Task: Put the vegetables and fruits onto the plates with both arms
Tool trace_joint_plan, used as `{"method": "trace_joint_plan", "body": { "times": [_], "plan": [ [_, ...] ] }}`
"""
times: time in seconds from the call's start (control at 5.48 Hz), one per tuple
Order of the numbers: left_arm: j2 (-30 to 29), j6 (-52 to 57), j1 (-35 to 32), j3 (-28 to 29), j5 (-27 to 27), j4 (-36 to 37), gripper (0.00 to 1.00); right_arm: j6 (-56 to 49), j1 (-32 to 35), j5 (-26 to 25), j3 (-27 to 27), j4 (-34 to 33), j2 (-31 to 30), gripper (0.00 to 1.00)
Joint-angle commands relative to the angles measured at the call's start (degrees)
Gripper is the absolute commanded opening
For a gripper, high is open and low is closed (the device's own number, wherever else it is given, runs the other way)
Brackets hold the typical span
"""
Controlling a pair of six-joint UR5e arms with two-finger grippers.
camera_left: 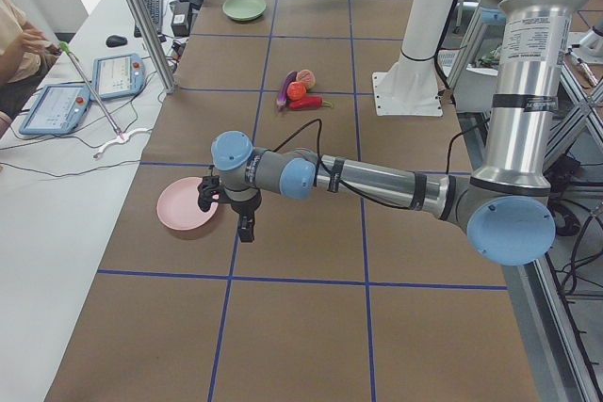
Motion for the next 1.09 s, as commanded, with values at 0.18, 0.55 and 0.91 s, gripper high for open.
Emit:
{"method": "trace_joint_plan", "body": {
  "times": [0.18,0.55,0.91],
  "plan": [
    [2.74,0.38,-0.74,-2.91,2.79,-0.78,1.00,-0.28,-0.01,0.68,0.47,0.35,0.33,1.00],
    [2.05,-0.48,-0.05,-2.23,2.70,-2.17,1.00,0.24,-0.45,0.51,-0.23,0.35,0.07,1.00],
    [2.04,-4.77,7.21,-3.71,0.24,-9.61,1.00,0.33,-2.02,3.56,-0.68,2.81,0.42,1.00]
  ]
}}
